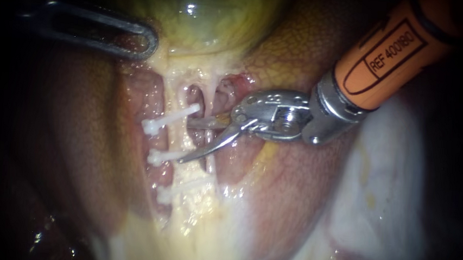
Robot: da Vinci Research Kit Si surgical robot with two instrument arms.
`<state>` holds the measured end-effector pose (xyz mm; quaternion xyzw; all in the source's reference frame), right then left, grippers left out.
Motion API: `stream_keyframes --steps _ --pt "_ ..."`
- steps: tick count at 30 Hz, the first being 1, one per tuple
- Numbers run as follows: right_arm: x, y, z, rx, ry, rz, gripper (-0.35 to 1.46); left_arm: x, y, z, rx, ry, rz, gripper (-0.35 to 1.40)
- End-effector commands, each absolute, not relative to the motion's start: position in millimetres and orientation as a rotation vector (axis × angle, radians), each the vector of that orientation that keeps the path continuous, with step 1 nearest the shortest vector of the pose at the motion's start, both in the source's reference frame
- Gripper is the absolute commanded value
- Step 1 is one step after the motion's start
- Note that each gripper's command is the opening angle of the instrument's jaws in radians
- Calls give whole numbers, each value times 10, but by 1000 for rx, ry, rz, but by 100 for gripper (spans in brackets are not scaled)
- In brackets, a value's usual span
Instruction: Go to the cutting position left tube
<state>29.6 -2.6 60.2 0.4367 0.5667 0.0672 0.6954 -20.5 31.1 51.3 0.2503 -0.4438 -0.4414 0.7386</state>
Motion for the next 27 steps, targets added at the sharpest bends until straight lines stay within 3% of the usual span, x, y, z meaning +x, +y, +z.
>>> stream_keyframes --steps 1,7,18,27 --pt "298 -26 601 979 1277 145 79 -205 311 513 549 -974 -969 -35" --pt "313 -27 598 1027 1339 103 74 -205 311 513 549 -974 -969 -35" --pt "331 -33 581 1084 1413 162 80 -206 311 513 549 -974 -969 -35" --pt "335 -26 548 1128 1479 202 86 -205 311 513 549 -974 -969 -35"
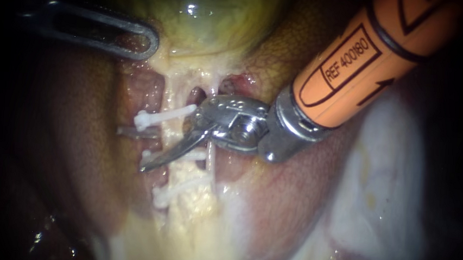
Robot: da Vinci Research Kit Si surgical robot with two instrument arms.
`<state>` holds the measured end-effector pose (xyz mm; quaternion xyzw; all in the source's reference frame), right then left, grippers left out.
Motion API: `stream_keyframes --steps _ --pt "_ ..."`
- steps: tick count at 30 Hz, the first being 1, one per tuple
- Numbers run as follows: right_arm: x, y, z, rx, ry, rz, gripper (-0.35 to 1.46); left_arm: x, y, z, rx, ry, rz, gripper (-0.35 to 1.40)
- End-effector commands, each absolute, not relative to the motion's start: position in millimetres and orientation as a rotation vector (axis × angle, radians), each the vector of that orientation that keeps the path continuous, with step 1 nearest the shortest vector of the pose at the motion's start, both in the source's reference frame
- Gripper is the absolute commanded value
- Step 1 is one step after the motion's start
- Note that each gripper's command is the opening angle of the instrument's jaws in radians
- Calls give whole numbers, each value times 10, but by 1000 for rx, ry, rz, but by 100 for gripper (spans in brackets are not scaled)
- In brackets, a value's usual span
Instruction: Go to the cutting position left tube
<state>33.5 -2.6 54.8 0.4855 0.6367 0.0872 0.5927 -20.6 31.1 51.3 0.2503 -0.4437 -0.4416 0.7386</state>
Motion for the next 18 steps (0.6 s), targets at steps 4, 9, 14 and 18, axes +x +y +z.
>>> stream_keyframes --steps 4,9,14,18 --pt "335 -24 535 1150 1492 215 89 -205 311 513 549 -974 -969 -35" --pt "336 -25 529 1164 1495 225 92 -205 311 513 549 -974 -969 -35" --pt "335 -24 531 1168 1492 229 92 -205 311 513 549 -974 -969 -35" --pt "334 -26 537 1156 1479 284 92 -205 311 513 549 -974 -969 -35"
